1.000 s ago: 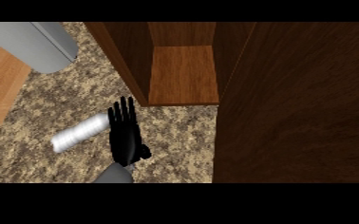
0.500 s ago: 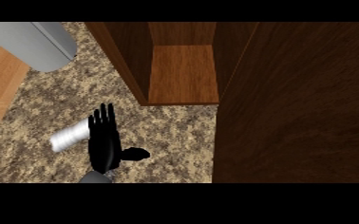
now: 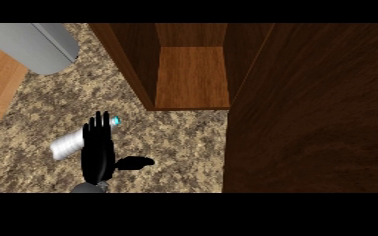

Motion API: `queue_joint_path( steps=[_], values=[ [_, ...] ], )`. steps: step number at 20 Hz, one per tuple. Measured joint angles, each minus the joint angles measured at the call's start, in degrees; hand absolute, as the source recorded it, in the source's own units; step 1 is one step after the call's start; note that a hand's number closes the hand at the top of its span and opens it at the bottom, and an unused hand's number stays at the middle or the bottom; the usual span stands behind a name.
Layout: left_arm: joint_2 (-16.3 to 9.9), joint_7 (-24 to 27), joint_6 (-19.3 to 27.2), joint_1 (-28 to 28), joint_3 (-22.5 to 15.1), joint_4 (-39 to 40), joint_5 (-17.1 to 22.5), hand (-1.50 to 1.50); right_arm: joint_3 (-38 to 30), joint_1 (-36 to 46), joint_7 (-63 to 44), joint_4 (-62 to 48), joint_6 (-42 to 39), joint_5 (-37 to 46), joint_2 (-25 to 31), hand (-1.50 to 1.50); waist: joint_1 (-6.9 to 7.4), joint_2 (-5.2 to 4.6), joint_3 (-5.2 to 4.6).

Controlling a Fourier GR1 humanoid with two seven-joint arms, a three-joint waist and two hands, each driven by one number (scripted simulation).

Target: Pick up the bottled water, place it into the cabinet and close the cabinet

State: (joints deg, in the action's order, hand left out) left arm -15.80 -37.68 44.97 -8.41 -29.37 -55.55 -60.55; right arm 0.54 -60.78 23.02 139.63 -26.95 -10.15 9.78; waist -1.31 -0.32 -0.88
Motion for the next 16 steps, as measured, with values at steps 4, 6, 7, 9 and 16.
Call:
queue_joint_path(
  steps=[4, 6, 7, 9, 16],
  values=[
    [-1.6, 2.5, 0.8, 0.5, 0.6, -0.4, 1.8, -1.5, -0.5, -2.0, 2.1, 0.0, -0.9, 0.0, -0.1, -1.5, 0.07, 0.02, -0.14],
    [-4.1, 3.5, 1.3, 0.1, 2.5, -0.5, 2.6, -1.5, -0.1, -2.3, 2.4, 0.0, -0.9, 0.0, -0.5, -1.5, 0.33, 0.17, 0.22],
    [-5.2, 4.3, 1.7, 0.3, 3.3, -0.4, 3.2, -1.5, -0.9, -2.7, 3.1, 0.0, -1.2, 0.0, -0.3, -1.5, 0.36, 0.25, 0.35],
    [-7.0, 6.3, 2.4, 0.4, 4.9, -0.5, 5.0, -1.5, -1.2, -3.2, 3.3, 0.0, -1.5, 0.0, -0.4, -1.5, 0.49, 0.3, 0.53],
    [-9.1, 17.8, 3.0, 1.7, 8.9, -1.5, 16.9, -1.5, -2.5, -4.4, 4.3, 0.0, -2.8, -0.2, -0.3, -1.5, 0.56, 0.32, 0.72]
  ],
)
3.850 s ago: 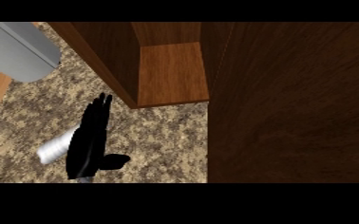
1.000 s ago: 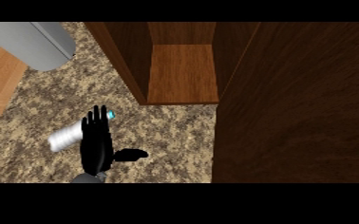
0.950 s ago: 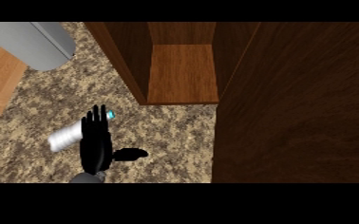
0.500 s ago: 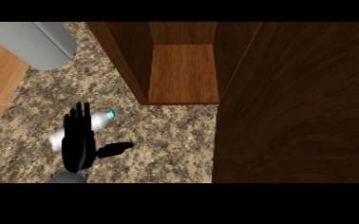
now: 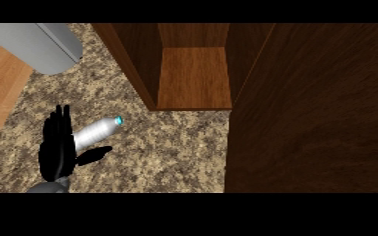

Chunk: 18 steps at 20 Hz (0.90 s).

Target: Pick up the bottled water, place it into the cabinet and close the cabinet

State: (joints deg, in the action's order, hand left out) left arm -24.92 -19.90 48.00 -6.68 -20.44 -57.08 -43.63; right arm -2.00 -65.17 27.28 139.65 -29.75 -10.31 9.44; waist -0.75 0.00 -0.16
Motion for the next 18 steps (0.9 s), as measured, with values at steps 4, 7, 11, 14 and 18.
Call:
queue_joint_path(
  steps=[4, 7, 11, 14, 18],
  values=[
    [-0.4, 7.1, -1.6, -0.8, 2.3, 1.1, 6.4, -1.5, -1.0, -0.2, 0.6, 0.0, -0.6, -0.1, 0.0, -1.5, -0.04, -0.05, 0.02],
    [0.7, 11.7, -1.9, -1.2, 3.4, 3.0, 9.0, 1.5, -2.3, 0.1, 0.7, -0.1, -1.1, -0.3, 0.3, -1.5, -0.02, -0.01, 0.16],
    [1.9, 16.0, -3.1, -2.7, 4.9, 5.3, 11.3, 1.5, -3.0, 1.0, 0.1, -0.2, -1.6, -0.5, 0.3, -1.5, 0.08, 0.01, 0.28],
    [2.4, 20.1, -3.0, -3.5, 6.5, 7.5, 13.0, 1.5, -2.3, 0.9, 0.2, -0.3, -2.0, -0.5, -0.7, -1.5, 0.01, 0.08, 0.35],
    [2.8, 25.7, -1.4, -4.7, 8.0, 10.7, 13.4, 1.5, -1.3, -0.4, 1.0, -0.3, -2.8, -0.3, -1.7, -1.5, -0.37, 0.22, 0.51]
  ],
)
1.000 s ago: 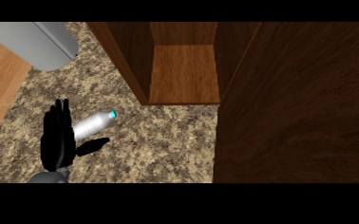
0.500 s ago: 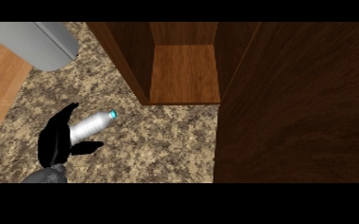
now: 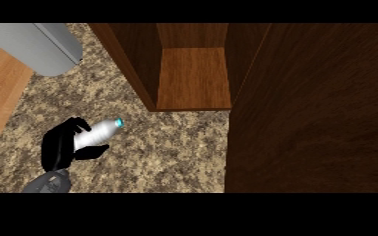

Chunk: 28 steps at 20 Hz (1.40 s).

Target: Pick up the bottled water, place it into the cabinet and close the cabinet

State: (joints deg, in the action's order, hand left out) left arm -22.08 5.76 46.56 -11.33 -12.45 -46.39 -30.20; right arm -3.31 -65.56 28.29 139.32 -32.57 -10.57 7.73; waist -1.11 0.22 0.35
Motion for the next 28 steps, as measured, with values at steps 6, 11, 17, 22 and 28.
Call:
queue_joint_path(
  steps=[6, 11, 17, 22, 28],
  values=[
    [4.3, 6.6, -2.3, -1.9, 0.7, -2.3, 4.1, 1.5, -0.3, 0.6, 0.4, -0.5, 0.4, 0.1, 0.1, -1.5, 0.4, 0.22, 0.06],
    [16.4, 10.9, -11.9, -4.2, 1.2, -12.6, 20.7, 1.5, 0.4, 1.5, 0.7, -1.2, 0.6, 0.3, 0.3, -1.5, -0.31, 0.58, -1.5],
    [20.7, 18.2, -28.5, -2.1, 2.2, -23.5, 41.8, 1.5, 0.0, 2.0, 1.2, -1.2, 1.1, 0.3, 0.6, -1.5, 0.52, 0.23, -1.17],
    [21.1, 20.9, -40.1, 1.8, 1.9, -28.5, 49.9, 1.5, -0.9, 2.3, 0.4, -0.7, 1.4, 0.0, 0.8, -1.5, 1.0, -0.05, -0.67],
    [21.8, 18.1, -38.3, 2.1, -4.8, -36.6, 51.8, 1.5, -1.6, 2.7, -1.0, -0.3, 1.3, -0.4, 0.8, -1.5, 0.85, -0.1, -0.45]
  ],
)
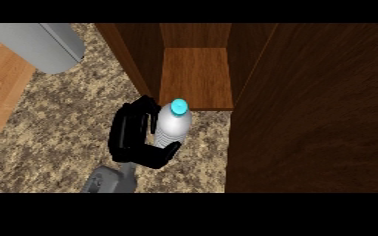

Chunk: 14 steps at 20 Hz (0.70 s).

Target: Pick up the bottled water, place it into the cabinet and close the cabinet

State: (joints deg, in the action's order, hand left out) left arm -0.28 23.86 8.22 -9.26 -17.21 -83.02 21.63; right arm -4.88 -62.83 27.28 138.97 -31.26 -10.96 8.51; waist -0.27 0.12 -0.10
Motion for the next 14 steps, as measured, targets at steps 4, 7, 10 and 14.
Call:
queue_joint_path(
  steps=[4, 7, 10, 14],
  values=[
    [0.2, -4.5, 4.0, -1.3, -4.4, -4.6, -0.7, 1.5, -0.7, 1.4, -1.4, 0.0, 0.1, -0.3, 0.2, -1.5, 0.01, -0.03, 0.05],
    [0.2, -7.5, 10.5, -4.3, -8.9, -6.7, -0.2, 1.5, -0.9, 2.4, -2.2, -0.1, -0.1, -0.5, 0.3, -1.5, -0.25, -0.05, 0.07],
    [0.2, -10.4, 16.6, -9.1, -11.0, -7.2, -0.5, 1.5, -0.5, 3.7, -3.0, -0.4, 0.1, -0.6, -0.4, -1.5, -0.41, -0.08, 0.08],
    [0.3, -12.0, 24.8, -16.5, -13.3, -5.2, 0.3, 1.5, -0.3, 5.1, -4.2, -0.4, 0.3, -0.8, -0.8, -1.5, -0.75, -0.15, 0.08]
  ],
)
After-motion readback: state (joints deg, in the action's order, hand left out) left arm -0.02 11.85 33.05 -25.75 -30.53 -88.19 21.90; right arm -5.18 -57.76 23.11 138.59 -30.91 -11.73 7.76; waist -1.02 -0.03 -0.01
